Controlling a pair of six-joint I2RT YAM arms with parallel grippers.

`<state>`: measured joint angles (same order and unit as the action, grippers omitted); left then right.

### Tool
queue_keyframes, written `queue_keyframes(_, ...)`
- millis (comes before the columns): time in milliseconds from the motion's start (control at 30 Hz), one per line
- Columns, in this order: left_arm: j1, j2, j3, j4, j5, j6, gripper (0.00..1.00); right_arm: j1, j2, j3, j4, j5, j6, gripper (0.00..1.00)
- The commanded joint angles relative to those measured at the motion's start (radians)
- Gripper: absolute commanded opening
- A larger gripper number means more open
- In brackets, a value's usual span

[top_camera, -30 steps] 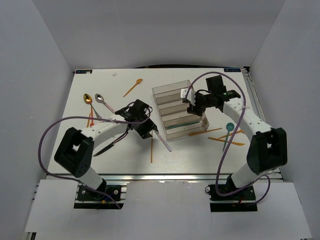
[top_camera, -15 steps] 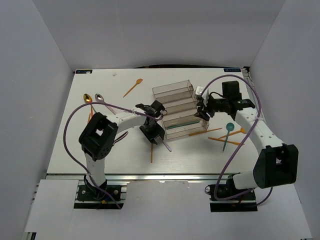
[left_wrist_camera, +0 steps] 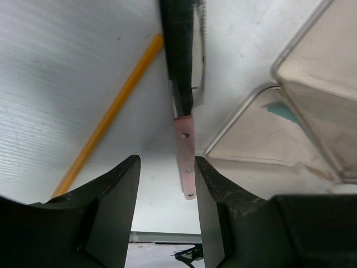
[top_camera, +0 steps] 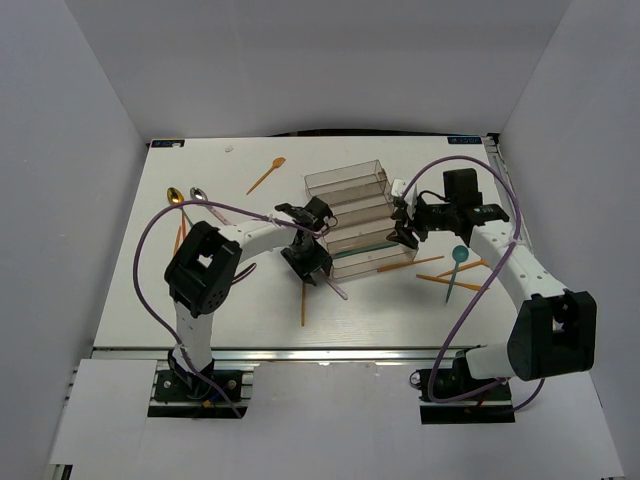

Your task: Sort the eating utensils into containers

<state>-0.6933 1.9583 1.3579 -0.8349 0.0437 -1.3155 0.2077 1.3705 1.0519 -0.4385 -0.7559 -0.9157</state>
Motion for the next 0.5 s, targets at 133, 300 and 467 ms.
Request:
queue_keyframes(133, -0.002, -0.018, 0.047, -0.003, -0.024, 0.001, 0.55, -0.007, -0.039, -0.026, 0.017, -0.033, 0.009, 0.62)
queue_keyframes(300, 0.000, -0.001, 0.047, -0.003, -0.030, -0.008, 0.55, -0.005, -0.040, -0.036, 0.023, -0.034, 0.011, 0.62)
queue_keyframes(467, 0.001, 0.053, 0.067, -0.004, -0.022, -0.005, 0.56, -0.007, -0.045, -0.038, 0.023, -0.034, 0.015, 0.62)
